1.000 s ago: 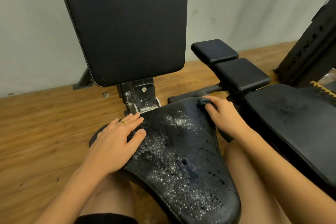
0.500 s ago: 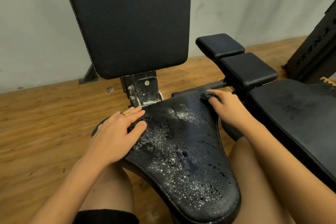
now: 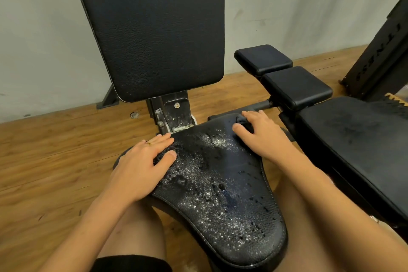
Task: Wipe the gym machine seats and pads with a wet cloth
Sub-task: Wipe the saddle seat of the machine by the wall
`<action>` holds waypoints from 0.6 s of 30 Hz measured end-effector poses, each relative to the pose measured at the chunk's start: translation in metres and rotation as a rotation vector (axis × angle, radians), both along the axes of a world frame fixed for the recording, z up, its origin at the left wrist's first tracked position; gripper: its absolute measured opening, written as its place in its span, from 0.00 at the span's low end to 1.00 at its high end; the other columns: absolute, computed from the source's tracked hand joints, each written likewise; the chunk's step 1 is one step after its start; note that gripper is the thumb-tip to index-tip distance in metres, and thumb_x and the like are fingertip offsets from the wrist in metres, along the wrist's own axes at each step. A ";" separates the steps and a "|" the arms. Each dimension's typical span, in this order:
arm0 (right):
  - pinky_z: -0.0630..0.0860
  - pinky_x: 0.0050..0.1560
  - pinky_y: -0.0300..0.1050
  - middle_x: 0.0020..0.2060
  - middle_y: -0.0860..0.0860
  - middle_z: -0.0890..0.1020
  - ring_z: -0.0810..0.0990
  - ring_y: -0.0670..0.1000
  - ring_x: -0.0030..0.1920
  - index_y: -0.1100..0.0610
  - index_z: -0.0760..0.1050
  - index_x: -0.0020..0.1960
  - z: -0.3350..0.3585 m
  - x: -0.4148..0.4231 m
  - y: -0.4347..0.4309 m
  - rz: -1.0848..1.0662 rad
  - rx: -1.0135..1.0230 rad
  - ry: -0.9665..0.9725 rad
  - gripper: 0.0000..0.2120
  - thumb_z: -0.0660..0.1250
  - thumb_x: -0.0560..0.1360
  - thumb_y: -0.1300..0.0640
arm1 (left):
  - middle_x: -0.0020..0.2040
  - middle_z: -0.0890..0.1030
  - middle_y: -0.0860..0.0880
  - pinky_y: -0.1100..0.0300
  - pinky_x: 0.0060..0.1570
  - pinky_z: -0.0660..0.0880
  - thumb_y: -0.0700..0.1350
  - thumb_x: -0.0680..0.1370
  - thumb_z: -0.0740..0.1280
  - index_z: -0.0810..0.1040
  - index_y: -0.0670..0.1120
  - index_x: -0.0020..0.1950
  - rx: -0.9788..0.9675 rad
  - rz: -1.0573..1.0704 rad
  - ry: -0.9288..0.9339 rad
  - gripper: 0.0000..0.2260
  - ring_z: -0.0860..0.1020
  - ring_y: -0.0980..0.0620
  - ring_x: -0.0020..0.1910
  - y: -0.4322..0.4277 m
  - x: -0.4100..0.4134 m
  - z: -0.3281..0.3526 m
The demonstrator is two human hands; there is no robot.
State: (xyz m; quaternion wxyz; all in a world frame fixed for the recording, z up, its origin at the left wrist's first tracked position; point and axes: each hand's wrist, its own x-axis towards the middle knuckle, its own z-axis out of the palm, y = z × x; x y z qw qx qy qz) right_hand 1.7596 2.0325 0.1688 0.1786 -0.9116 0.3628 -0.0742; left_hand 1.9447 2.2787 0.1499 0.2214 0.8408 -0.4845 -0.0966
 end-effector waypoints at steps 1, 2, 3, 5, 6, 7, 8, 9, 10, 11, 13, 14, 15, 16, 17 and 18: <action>0.61 0.73 0.57 0.71 0.52 0.72 0.58 0.59 0.77 0.55 0.70 0.73 0.002 0.003 -0.001 -0.009 -0.003 -0.001 0.26 0.57 0.81 0.41 | 0.72 0.61 0.70 0.55 0.77 0.55 0.67 0.78 0.52 0.68 0.61 0.74 -0.008 0.003 -0.001 0.26 0.58 0.66 0.75 -0.001 -0.001 0.001; 0.62 0.72 0.58 0.64 0.55 0.79 0.62 0.60 0.75 0.55 0.77 0.66 0.004 0.008 -0.004 -0.025 0.014 -0.026 0.23 0.56 0.81 0.41 | 0.72 0.61 0.70 0.57 0.76 0.54 0.65 0.80 0.54 0.69 0.61 0.74 -0.008 0.007 -0.005 0.24 0.58 0.67 0.74 -0.001 -0.001 0.002; 0.64 0.71 0.57 0.52 0.56 0.84 0.65 0.60 0.73 0.54 0.81 0.54 0.005 0.014 -0.009 -0.043 0.026 -0.074 0.21 0.56 0.82 0.42 | 0.72 0.61 0.70 0.58 0.76 0.54 0.64 0.81 0.55 0.69 0.61 0.74 -0.004 0.010 -0.008 0.23 0.58 0.67 0.74 -0.002 -0.001 0.003; 0.69 0.67 0.54 0.40 0.56 0.85 0.71 0.60 0.69 0.55 0.79 0.38 0.004 0.023 -0.019 -0.088 0.048 -0.194 0.19 0.59 0.81 0.47 | 0.72 0.61 0.70 0.58 0.75 0.54 0.67 0.79 0.53 0.69 0.61 0.74 0.003 0.011 -0.006 0.26 0.58 0.66 0.74 -0.002 0.000 0.004; 0.73 0.63 0.52 0.44 0.55 0.86 0.75 0.59 0.66 0.55 0.81 0.40 0.002 0.024 -0.022 -0.101 0.059 -0.231 0.16 0.61 0.80 0.50 | 0.71 0.61 0.70 0.59 0.75 0.53 0.68 0.77 0.51 0.69 0.61 0.74 0.003 0.008 -0.004 0.28 0.58 0.67 0.74 -0.003 -0.001 0.004; 0.76 0.57 0.50 0.47 0.55 0.86 0.80 0.57 0.59 0.54 0.83 0.46 0.001 0.024 -0.023 -0.109 0.065 -0.242 0.13 0.61 0.79 0.51 | 0.71 0.61 0.69 0.60 0.74 0.53 0.68 0.76 0.50 0.69 0.61 0.74 0.000 0.004 -0.002 0.29 0.58 0.67 0.73 -0.003 -0.002 0.004; 0.76 0.49 0.47 0.45 0.54 0.86 0.82 0.53 0.49 0.53 0.84 0.54 0.001 0.021 -0.022 -0.115 0.053 -0.237 0.13 0.62 0.79 0.52 | 0.72 0.61 0.69 0.61 0.73 0.52 0.69 0.75 0.49 0.69 0.60 0.74 -0.003 -0.001 -0.003 0.31 0.58 0.67 0.73 -0.004 -0.003 0.005; 0.73 0.44 0.45 0.41 0.52 0.86 0.80 0.49 0.40 0.53 0.82 0.60 0.002 0.017 -0.020 -0.106 0.032 -0.226 0.14 0.62 0.80 0.53 | 0.72 0.62 0.68 0.62 0.73 0.51 0.69 0.74 0.48 0.69 0.60 0.74 -0.006 -0.004 -0.003 0.32 0.59 0.66 0.74 -0.004 -0.004 0.005; 0.72 0.41 0.44 0.38 0.51 0.86 0.78 0.47 0.35 0.53 0.80 0.63 0.004 0.012 -0.016 -0.096 0.006 -0.211 0.15 0.62 0.80 0.53 | 0.73 0.62 0.67 0.61 0.73 0.52 0.70 0.74 0.47 0.69 0.60 0.75 -0.008 -0.001 -0.001 0.33 0.59 0.65 0.74 -0.004 -0.005 0.006; 0.72 0.41 0.44 0.39 0.51 0.86 0.79 0.46 0.35 0.53 0.79 0.65 0.006 0.006 -0.010 -0.078 -0.015 -0.210 0.16 0.62 0.80 0.54 | 0.73 0.63 0.66 0.60 0.73 0.53 0.70 0.73 0.46 0.69 0.60 0.74 -0.009 0.005 0.004 0.34 0.60 0.63 0.75 -0.004 -0.005 0.006; 0.77 0.53 0.48 0.52 0.51 0.85 0.82 0.49 0.51 0.54 0.79 0.65 0.005 -0.009 0.005 -0.042 -0.017 -0.234 0.15 0.62 0.80 0.56 | 0.74 0.64 0.65 0.54 0.75 0.56 0.70 0.74 0.48 0.69 0.60 0.74 -0.005 0.012 0.005 0.32 0.61 0.60 0.76 -0.003 -0.006 0.007; 0.75 0.60 0.50 0.58 0.51 0.83 0.80 0.50 0.60 0.55 0.78 0.66 0.004 -0.016 0.014 -0.033 -0.027 -0.237 0.15 0.62 0.80 0.57 | 0.75 0.65 0.64 0.52 0.75 0.57 0.69 0.76 0.50 0.69 0.60 0.74 -0.002 0.014 0.003 0.30 0.61 0.59 0.76 -0.002 -0.007 0.008; 0.72 0.66 0.51 0.63 0.51 0.81 0.76 0.50 0.66 0.55 0.78 0.66 0.003 -0.020 0.021 -0.033 -0.038 -0.235 0.16 0.62 0.81 0.57 | 0.75 0.65 0.63 0.51 0.74 0.58 0.68 0.78 0.52 0.69 0.59 0.74 -0.003 0.017 -0.001 0.28 0.62 0.58 0.76 -0.001 -0.008 0.009; 0.70 0.68 0.51 0.65 0.51 0.79 0.73 0.50 0.69 0.55 0.77 0.67 0.002 -0.020 0.022 -0.031 -0.039 -0.231 0.16 0.61 0.81 0.57 | 0.75 0.65 0.63 0.50 0.74 0.59 0.67 0.79 0.54 0.70 0.59 0.74 -0.005 0.025 0.000 0.26 0.62 0.58 0.76 -0.001 -0.008 0.009; 0.68 0.70 0.51 0.66 0.51 0.78 0.71 0.51 0.71 0.56 0.77 0.67 0.003 -0.015 0.019 -0.023 -0.030 -0.221 0.16 0.61 0.81 0.57 | 0.74 0.65 0.64 0.50 0.74 0.59 0.67 0.79 0.54 0.70 0.59 0.74 -0.008 0.034 0.004 0.26 0.62 0.58 0.76 -0.001 -0.007 0.009; 0.67 0.71 0.52 0.67 0.52 0.77 0.69 0.52 0.73 0.56 0.77 0.67 0.004 -0.007 0.013 -0.017 -0.021 -0.200 0.16 0.60 0.81 0.58 | 0.74 0.66 0.64 0.49 0.74 0.60 0.68 0.78 0.53 0.71 0.59 0.74 -0.008 0.037 0.010 0.27 0.62 0.58 0.76 -0.001 -0.006 0.010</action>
